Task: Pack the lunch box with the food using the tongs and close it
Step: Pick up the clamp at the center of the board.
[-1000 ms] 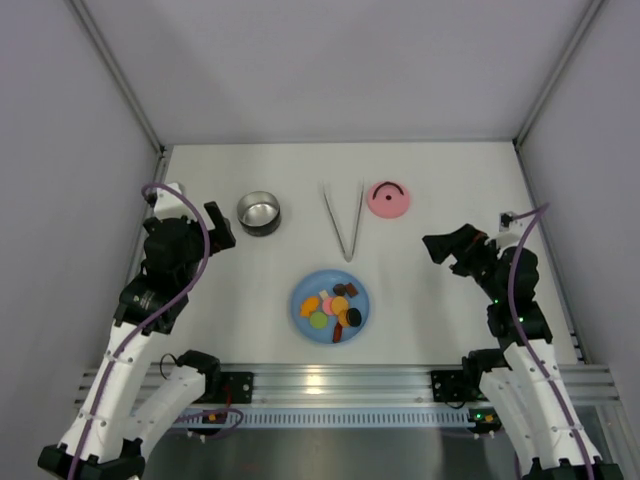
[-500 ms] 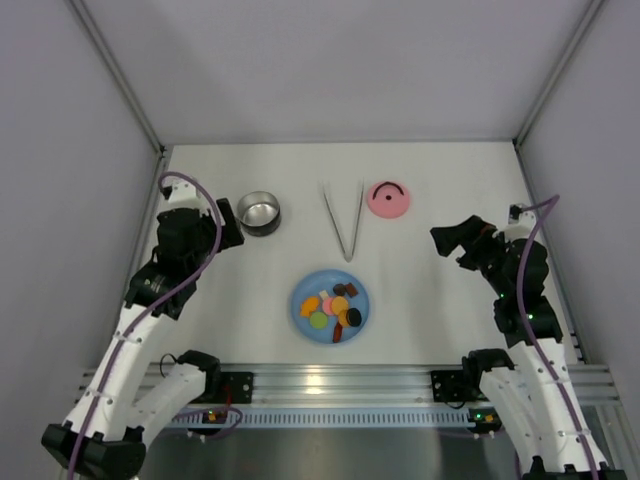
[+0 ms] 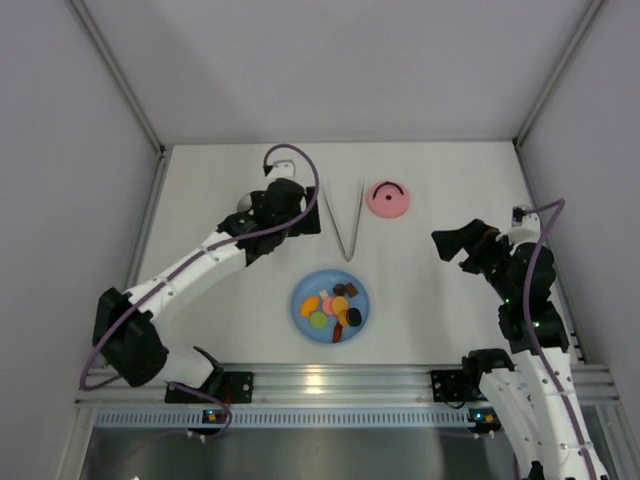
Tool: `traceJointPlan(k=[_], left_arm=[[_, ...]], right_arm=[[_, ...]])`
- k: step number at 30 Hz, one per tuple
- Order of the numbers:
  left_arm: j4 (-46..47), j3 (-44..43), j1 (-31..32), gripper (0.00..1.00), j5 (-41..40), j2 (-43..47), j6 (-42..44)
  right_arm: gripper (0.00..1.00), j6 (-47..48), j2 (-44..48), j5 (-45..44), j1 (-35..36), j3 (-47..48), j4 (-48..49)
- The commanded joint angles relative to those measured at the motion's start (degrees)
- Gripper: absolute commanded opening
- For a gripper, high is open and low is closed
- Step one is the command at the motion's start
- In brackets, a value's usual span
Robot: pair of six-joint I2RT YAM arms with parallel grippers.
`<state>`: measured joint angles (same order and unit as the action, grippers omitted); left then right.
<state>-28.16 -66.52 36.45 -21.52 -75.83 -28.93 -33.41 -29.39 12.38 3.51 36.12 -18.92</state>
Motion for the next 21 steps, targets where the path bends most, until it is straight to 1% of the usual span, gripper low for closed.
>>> traceJointPlan(k=[1,3,4,6,7,8,10,11,13,16,17,21], left_arm=[[4.6,-5.3,4.1,0.99,-6.5,-8.1,-4.9],[8.3,-6.6,5.0,0.99,-7.0,-13.9,-5.6],[9.1,-8.5,5.6,0.99,-7.3,-17.8,-6.1],[10.3,-11.3,5.7,0.99,-7.6,-21.9,-7.6],[11.3,-12.5,5.9,0.99,-7.1,-25.3,-7.8],[14.1,-13.7,6.0,0.99,-6.5,-26.5,-7.7],[15.6,-15.1,6.4,0.99,-6.3,-28.9,-7.7],[15.3,-17.3,6.4,0.99,-6.7,-31.4,-7.7],[15.2,-19.0,6.4,0.99,-6.9,-34.5,-7.5],[16.8,-21.5,6.4,0.99,-5.5,-37.7,-6.3],[17.5,-21.8,6.4,0.99,-3.9,-38.4,-5.7],[16.3,-25.1,6.4,0.99,-4.5,-42.5,-6.9]], right_arm=[[0.99,1.0,0.6,1.9,-0.9,3.6,-2.7],[1.00,1.4,0.5,2.7,-1.0,4.2,-3.8],[0.99,1.7,0.6,2.8,-0.9,4.7,-4.3],[0.99,2.2,0.7,3.1,-0.9,5.4,-5.8],[1.00,2.3,1.0,3.3,-1.0,5.8,-6.1],[0.99,2.5,1.1,4.1,-0.9,5.8,-6.1],[0.99,3.0,1.2,4.3,-1.0,6.2,-7.1],[1.00,3.2,1.1,4.4,-0.9,6.2,-7.4],[0.99,3.8,0.7,5.1,-0.9,6.4,-7.8],[1.00,4.3,0.6,5.6,-1.0,6.6,-8.2],[1.00,4.4,0.5,5.8,-0.9,6.6,-8.1],[0.99,4.8,-0.2,6.3,-0.9,7.2,-8.4]])
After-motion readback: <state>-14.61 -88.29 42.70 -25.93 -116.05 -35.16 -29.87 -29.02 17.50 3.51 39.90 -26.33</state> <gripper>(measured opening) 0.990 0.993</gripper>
